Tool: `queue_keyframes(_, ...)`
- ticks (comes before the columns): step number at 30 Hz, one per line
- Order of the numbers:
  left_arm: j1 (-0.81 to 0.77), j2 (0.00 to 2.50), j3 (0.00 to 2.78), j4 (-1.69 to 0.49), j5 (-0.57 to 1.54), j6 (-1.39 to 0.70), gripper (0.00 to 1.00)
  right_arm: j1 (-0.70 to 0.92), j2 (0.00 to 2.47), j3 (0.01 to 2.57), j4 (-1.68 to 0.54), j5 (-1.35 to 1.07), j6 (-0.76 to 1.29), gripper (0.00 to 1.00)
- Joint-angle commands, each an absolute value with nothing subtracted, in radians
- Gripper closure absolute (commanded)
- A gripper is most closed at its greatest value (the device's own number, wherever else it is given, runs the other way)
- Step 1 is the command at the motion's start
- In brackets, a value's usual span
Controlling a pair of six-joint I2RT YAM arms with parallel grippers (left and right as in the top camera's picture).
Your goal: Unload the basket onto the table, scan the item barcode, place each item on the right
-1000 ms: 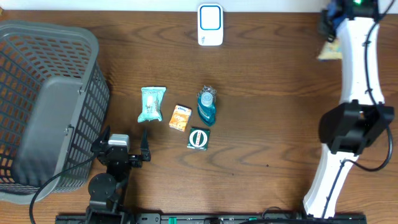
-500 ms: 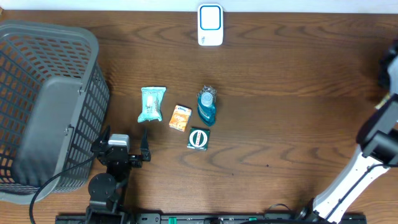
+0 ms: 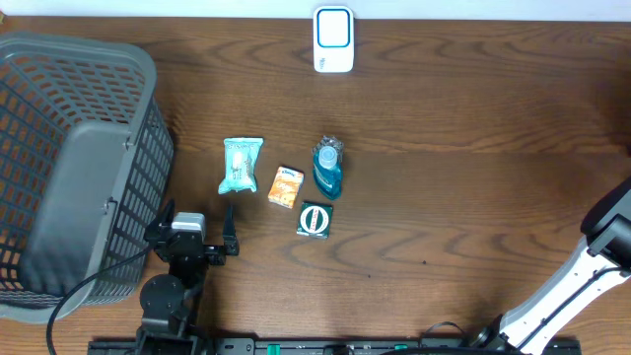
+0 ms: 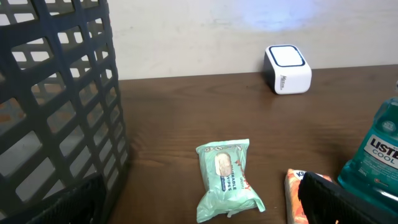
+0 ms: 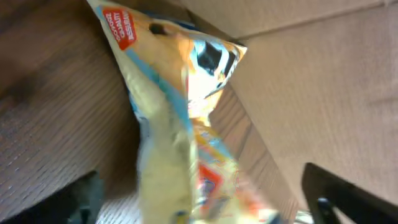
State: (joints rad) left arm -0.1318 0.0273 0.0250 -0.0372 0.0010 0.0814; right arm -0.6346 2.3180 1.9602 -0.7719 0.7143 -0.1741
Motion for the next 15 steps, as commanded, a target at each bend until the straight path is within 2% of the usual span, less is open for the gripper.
queue_keyframes(1,-0.13,0.025,0.004,-0.073,-0.012,0.076,0.02,-0.611,2.3,1.967,-0.791,0.753,-0.051,0.01)
queue_keyframes(3,-0.13,0.025,0.004,-0.073,-0.012,0.076,0.02,-0.571,2.268,1.969,-0.821,0.719,0.031,0.01)
queue_keyframes(8,-0.13,0.025,0.004,-0.073,-0.012,0.076,0.02,-0.461,2.172,1.969,-0.849,0.515,0.047,0.01)
queue_keyframes(15,-0.13,0.025,0.004,-0.073,-0.012,0.076,0.02,-0.239,2.022,1.969,-0.946,-0.016,0.048,0.01)
